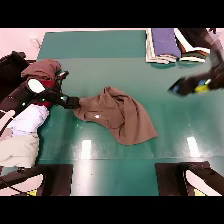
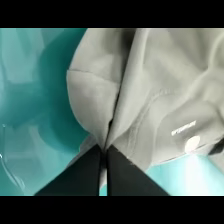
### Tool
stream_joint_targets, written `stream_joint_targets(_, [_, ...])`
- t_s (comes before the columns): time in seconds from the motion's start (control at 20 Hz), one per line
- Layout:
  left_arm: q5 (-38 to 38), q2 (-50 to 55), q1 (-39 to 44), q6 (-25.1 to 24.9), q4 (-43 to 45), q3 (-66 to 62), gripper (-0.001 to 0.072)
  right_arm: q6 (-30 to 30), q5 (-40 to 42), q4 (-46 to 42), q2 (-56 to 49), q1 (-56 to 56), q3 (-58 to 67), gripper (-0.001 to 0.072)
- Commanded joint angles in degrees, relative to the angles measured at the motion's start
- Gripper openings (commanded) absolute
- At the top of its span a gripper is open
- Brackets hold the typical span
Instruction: Fold the shirts.
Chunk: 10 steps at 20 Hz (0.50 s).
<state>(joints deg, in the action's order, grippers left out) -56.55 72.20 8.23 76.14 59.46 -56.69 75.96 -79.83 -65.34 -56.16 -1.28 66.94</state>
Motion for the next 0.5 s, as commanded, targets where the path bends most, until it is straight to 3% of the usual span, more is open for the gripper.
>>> stream_joint_targets(0.0, [1.09,0.04,-0.28,-0.09,1.03,-2.64,0.003,1.7,0.79,-6.58,-3.5,0.02,-16.15,0.058])
stream_joint_targets(0.1, [1.09,0.04,-0.28,-0.11,1.03,-2.64,0.003,2.1,5.57,-4.63,-6.88,0.02,-23.39,0.0503])
stream_joint_targets(0.3, [1.16,0.04,-0.28,-0.04,0.98,-2.64,0.0031,0.15,10.95,5.88,-14.51,0.33,-27.65,0.0499])
stream_joint_targets(0.45, [1.68,0.04,-0.28,0.28,0.98,-2.64,0.003,-0.98,12.2,7.87,-18.36,2.97,-26.14,0.0447])
